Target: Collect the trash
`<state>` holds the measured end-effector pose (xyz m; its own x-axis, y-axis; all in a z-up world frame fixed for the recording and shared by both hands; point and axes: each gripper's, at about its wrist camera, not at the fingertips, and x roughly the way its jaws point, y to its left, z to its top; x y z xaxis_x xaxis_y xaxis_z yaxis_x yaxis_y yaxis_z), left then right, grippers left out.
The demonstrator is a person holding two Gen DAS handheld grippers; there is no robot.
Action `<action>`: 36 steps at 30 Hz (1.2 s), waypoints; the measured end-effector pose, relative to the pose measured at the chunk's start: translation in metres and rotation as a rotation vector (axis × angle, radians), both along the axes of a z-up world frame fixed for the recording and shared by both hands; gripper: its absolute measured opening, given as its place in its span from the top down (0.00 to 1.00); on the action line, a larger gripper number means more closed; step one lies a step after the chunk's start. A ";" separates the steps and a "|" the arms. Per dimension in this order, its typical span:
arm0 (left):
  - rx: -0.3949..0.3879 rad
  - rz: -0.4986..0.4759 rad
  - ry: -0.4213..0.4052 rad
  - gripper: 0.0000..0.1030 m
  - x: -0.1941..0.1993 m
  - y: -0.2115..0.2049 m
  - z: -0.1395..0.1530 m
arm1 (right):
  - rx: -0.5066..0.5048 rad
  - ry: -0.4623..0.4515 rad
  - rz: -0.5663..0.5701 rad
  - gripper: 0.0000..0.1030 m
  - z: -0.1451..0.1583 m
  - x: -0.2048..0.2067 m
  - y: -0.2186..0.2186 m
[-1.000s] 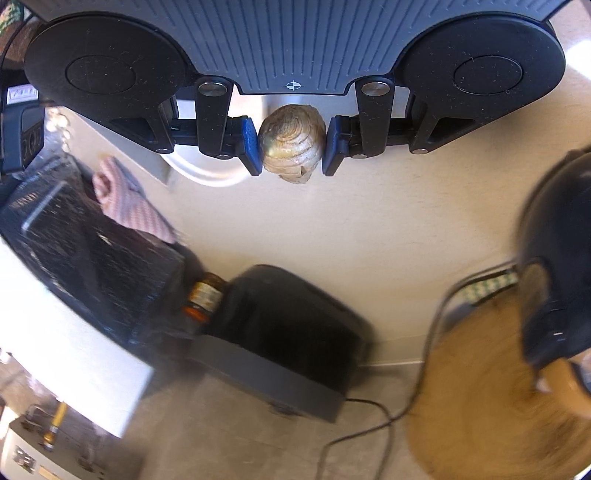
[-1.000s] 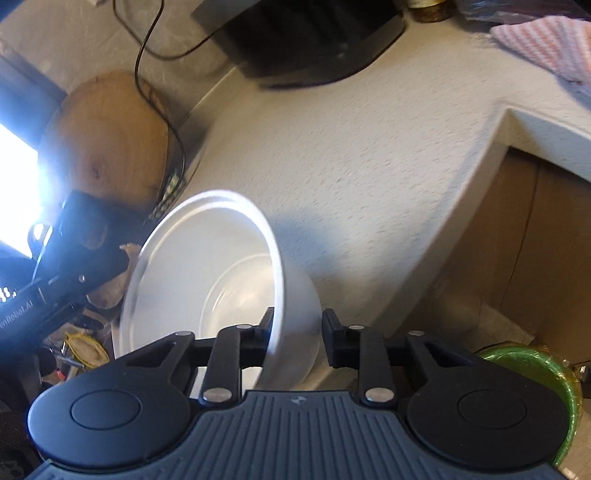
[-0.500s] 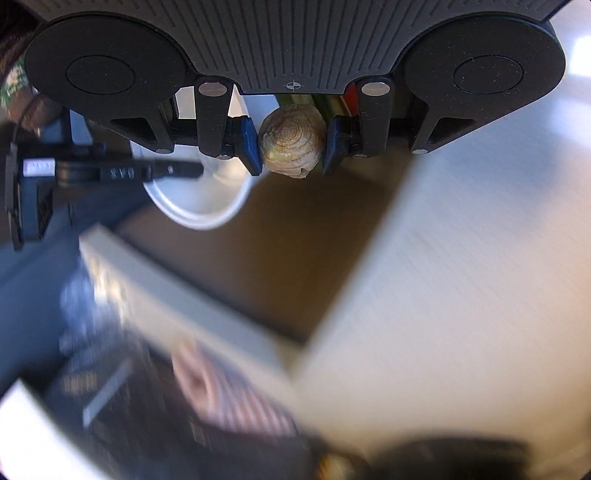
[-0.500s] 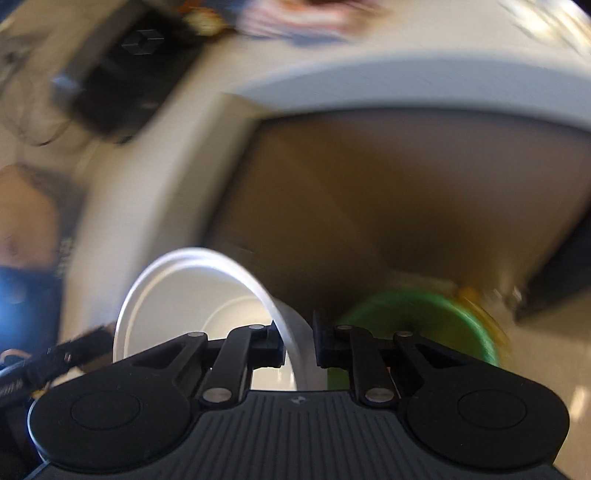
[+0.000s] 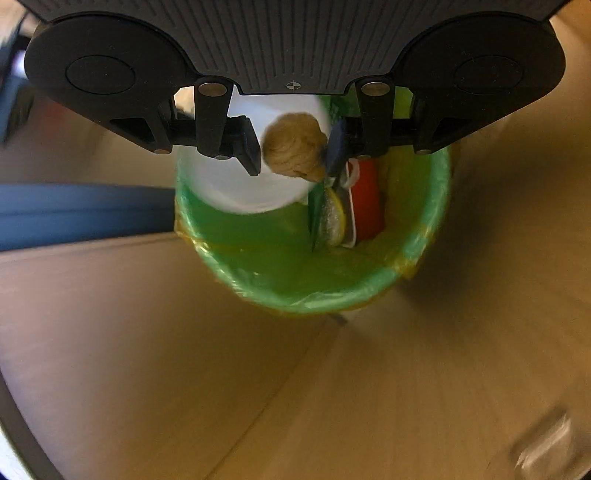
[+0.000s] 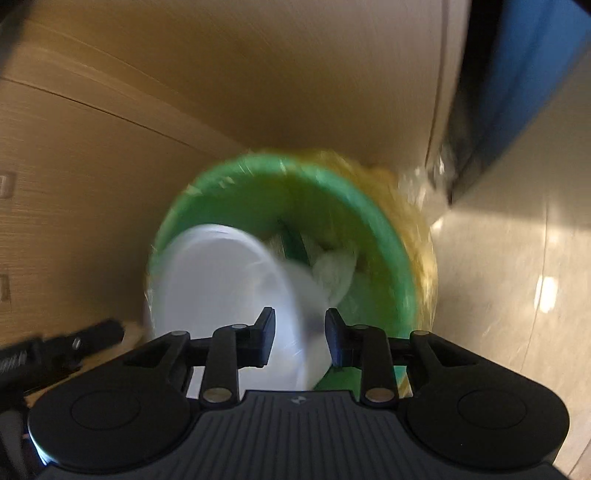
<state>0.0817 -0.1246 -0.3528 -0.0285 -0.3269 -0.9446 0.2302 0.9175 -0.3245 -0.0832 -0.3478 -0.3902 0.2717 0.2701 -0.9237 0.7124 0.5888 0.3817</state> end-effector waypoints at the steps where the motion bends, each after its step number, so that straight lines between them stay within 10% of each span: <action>1: -0.011 0.003 -0.007 0.60 -0.003 0.002 -0.001 | -0.006 -0.016 0.004 0.72 0.002 -0.006 0.002; 17: -0.113 -0.178 -0.234 0.60 -0.048 0.041 0.085 | -0.378 -0.196 0.119 0.56 0.078 -0.040 0.101; 26: -0.297 -0.182 -0.624 0.59 -0.079 0.138 0.236 | -0.568 -0.506 0.167 0.46 0.230 -0.022 0.177; 36: -0.173 0.073 -0.977 0.83 -0.097 0.243 0.343 | -0.596 -0.835 0.310 0.18 0.347 0.018 0.276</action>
<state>-0.0150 0.1182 -0.0101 0.7625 -0.4320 -0.4816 0.4122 0.8982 -0.1530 -0.0649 -0.0719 -0.0434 0.8755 0.0025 -0.4833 0.1464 0.9517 0.2700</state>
